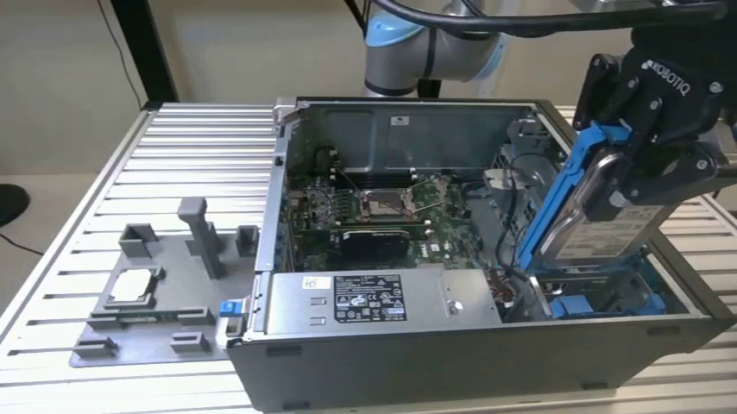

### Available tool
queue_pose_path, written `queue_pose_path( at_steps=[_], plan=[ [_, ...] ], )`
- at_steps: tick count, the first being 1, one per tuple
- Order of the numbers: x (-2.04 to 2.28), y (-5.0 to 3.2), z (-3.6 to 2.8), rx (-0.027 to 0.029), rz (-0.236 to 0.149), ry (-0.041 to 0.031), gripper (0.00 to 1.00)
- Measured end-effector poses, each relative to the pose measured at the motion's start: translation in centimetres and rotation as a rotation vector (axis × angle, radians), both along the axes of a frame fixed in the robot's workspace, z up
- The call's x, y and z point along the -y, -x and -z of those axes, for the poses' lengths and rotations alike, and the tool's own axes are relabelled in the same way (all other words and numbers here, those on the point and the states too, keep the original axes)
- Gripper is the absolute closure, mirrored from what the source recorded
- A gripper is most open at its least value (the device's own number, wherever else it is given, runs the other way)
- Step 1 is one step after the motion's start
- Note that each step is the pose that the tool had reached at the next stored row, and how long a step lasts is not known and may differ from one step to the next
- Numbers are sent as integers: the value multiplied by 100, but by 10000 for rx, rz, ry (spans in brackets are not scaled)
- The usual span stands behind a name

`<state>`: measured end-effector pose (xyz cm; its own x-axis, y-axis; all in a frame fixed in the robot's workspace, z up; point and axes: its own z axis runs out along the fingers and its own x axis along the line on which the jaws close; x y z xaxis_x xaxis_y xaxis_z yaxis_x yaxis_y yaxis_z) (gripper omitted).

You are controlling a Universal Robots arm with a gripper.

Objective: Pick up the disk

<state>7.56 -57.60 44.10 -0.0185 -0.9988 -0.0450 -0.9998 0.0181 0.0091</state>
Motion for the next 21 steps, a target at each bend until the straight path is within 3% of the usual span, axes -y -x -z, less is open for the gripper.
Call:
queue_pose_path(
  at_steps=[6,8,12,16,21],
  plan=[
    [39,-274,34,0,-1,-1,100],
    [64,-326,50,1,-1,-1,100],
    [134,-326,81,1,0,0,100],
    [138,-269,105,0,8,-1,100],
    [136,-259,135,1,11,-1,100]
  ],
)
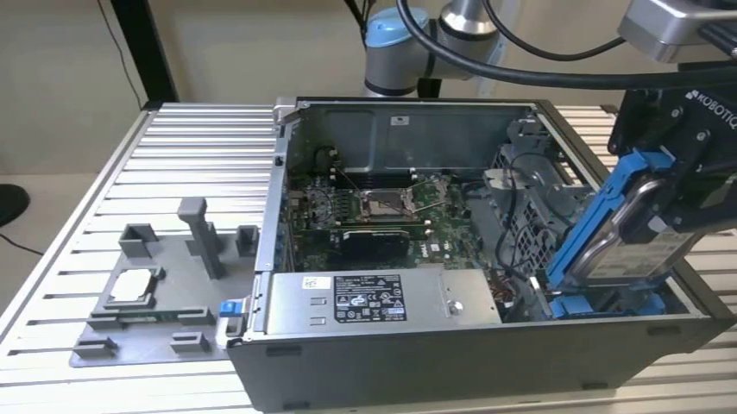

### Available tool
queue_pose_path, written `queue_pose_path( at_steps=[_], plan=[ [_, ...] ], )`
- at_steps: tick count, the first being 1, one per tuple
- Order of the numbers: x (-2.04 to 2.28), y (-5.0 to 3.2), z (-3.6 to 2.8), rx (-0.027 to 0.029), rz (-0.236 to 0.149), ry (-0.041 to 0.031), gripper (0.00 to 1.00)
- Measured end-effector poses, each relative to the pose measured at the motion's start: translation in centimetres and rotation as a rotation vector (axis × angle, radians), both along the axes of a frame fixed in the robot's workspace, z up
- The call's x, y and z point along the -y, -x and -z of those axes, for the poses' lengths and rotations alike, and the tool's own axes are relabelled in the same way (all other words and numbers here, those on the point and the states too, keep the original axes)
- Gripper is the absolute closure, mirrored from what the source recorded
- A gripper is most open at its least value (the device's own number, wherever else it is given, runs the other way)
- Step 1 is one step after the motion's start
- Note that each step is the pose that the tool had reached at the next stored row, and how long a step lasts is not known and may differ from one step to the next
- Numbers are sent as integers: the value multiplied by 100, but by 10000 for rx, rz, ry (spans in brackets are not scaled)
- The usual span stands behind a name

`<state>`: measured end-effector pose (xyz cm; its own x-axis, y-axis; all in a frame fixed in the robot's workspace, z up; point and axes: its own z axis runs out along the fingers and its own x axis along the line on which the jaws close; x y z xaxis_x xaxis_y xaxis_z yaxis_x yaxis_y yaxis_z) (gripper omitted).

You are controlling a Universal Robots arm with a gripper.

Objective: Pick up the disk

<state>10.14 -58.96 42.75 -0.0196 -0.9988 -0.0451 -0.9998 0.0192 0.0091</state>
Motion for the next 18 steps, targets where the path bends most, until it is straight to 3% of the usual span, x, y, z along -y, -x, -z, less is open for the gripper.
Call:
queue_pose_path(
  at_steps=[18],
  plan=[
    [-10,-3,15,0,8,-1,100]
  ],
)
